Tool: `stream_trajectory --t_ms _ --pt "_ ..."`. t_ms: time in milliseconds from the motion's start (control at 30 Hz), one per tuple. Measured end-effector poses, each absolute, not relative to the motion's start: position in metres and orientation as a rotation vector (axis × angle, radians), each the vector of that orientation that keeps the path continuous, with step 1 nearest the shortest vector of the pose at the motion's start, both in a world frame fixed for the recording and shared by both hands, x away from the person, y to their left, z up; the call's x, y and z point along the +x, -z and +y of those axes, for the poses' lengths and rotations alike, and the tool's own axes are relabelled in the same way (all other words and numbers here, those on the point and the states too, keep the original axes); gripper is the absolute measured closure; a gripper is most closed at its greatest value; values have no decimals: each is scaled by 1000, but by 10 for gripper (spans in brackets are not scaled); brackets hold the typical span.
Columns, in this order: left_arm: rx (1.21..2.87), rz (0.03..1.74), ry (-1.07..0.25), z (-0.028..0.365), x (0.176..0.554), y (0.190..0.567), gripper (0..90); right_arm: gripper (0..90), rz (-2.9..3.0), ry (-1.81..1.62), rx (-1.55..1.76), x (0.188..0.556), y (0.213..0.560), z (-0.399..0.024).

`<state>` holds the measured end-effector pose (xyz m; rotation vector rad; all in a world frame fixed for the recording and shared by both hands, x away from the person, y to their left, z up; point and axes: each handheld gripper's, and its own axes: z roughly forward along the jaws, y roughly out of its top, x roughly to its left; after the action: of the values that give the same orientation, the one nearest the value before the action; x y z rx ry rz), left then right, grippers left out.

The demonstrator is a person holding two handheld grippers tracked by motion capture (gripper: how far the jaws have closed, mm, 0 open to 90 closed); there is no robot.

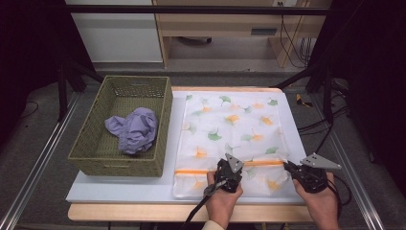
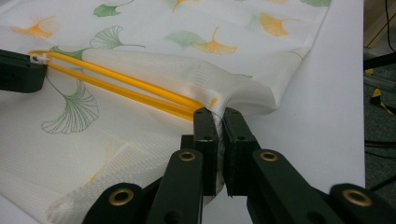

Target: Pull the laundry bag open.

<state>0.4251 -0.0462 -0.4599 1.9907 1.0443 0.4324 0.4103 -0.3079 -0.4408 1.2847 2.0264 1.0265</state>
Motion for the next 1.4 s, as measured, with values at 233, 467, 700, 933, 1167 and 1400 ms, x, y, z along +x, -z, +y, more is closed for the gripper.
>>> stream_trajectory --t_ms 233,467,700,933,1167,1400 --pt "1973 1068 -431 -33 423 458 898 859 2020 -1005 1280 408 441 -306" --pt "1967 1099 -446 -17 426 456 897 859 1996 -1017 1313 409 444 -310" --pt "1943 1113 -473 -8 425 454 897 859 1991 -1010 1326 410 445 -312" --pt "1918 1150 -469 6 422 456 898 859 1996 -1010 1332 411 447 -313" --pt "1908 1157 -460 13 420 460 897 859 1992 -1009 1336 410 447 -311" --pt "1893 1168 -456 16 420 462 898 859 1986 -1012 1338 410 447 -313"
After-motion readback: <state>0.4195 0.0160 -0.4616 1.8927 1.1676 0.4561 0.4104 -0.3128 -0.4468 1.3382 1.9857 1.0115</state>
